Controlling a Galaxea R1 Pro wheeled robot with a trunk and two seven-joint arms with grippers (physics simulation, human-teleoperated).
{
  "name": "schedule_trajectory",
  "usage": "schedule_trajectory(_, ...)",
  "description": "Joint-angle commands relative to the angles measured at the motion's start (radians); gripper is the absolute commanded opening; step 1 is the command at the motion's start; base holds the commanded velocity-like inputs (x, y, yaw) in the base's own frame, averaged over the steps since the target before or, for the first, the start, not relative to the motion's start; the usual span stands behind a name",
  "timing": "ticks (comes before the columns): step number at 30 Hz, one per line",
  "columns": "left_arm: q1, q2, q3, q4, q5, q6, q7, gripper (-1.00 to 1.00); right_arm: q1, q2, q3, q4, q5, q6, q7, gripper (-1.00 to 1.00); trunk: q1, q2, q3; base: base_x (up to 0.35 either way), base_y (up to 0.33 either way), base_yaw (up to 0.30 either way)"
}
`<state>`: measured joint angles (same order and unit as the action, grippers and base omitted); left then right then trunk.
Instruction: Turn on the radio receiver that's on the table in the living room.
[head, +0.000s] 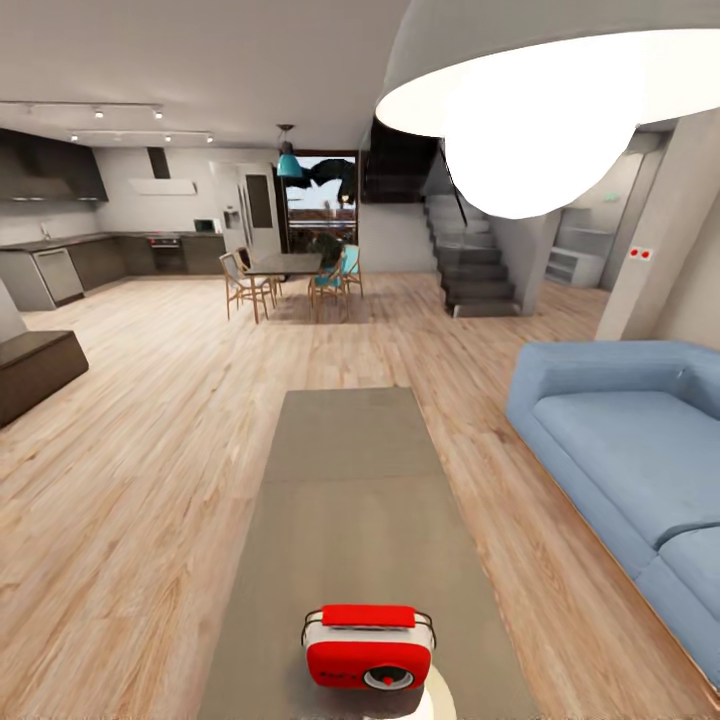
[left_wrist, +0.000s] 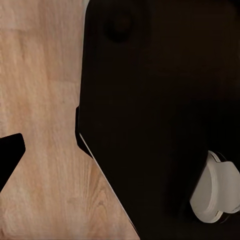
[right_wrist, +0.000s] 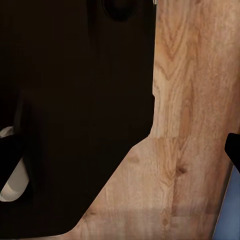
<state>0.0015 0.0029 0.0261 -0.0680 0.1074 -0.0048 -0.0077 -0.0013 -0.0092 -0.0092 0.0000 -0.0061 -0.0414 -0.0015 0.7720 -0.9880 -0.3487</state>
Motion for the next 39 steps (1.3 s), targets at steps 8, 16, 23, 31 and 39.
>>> schedule_trajectory(8,0.0,0.0,0.0,-0.001,0.0,-0.003,0.001,1.0,0.0,0.0,0.0,0.0,0.0,0.0,0.0,1.0,0.0,0.0,-0.013,0.0,0.0,0.0)
schedule_trajectory(16,0.0,0.0,0.0,-0.001,0.0,-0.003,0.001,1.0,0.001,0.0,0.0,0.0,0.0,0.0,0.0,1.0,0.0,0.0,-0.026,0.0,0.0,0.0)
schedule_trajectory(23,0.0,0.0,0.0,0.0,0.0,-0.003,0.002,1.0,0.001,0.0,0.0,0.0,0.0,0.0,0.0,1.0,0.0,0.0,-0.037,0.0,0.0,0.0)
schedule_trajectory(31,0.0,0.0,0.0,-0.001,0.0,-0.003,0.002,1.0,0.001,0.0,0.0,0.0,0.001,0.0,0.0,1.0,0.0,0.0,-0.05,0.0,0.0,0.0)
schedule_trajectory(39,0.0,0.0,0.0,-0.001,0.0,-0.003,0.002,1.0,0.0,0.0,0.0,0.0,0.001,0.0,0.0,1.0,0.0,0.0,-0.063,0.0,0.0,0.0)
